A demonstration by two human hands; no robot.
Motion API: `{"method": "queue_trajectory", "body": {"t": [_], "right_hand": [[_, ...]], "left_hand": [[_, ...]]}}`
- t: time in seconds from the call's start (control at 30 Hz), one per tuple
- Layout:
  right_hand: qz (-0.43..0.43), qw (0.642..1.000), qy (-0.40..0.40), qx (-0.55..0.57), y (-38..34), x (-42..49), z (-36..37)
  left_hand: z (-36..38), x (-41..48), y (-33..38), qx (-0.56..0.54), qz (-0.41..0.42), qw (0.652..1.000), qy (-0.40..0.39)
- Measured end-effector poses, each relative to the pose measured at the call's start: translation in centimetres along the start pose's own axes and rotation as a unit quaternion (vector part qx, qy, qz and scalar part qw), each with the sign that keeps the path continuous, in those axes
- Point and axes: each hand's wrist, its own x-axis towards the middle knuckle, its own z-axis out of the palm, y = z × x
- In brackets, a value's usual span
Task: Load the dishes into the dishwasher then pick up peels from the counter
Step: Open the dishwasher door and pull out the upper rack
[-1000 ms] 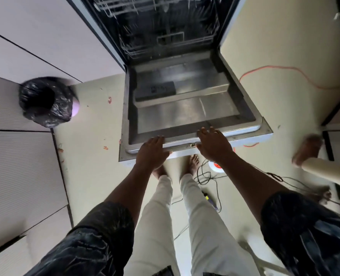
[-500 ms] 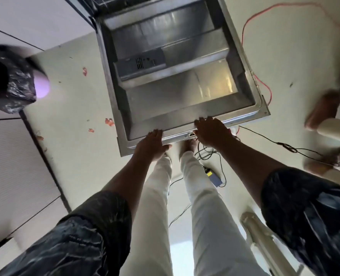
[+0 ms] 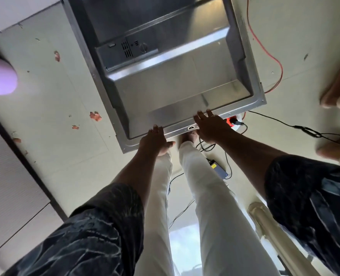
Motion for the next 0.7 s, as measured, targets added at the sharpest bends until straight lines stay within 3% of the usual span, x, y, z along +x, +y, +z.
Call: {"method": "queue_trajectory", "body": {"t": [0.3,0.7], "right_hand": [[0.015,0.999,-0.039,0.02,0.6,3.5,1.9],[0.013,0.999,-0.016,0.036,1.0,5.2,3.3]], "left_hand": [[1.8,3.9,-0.4,-0.008,-0.009,1.0,-0.016],[1.4,6.4,-0.5,0.029,-0.015,0.999,-0.011]]}}
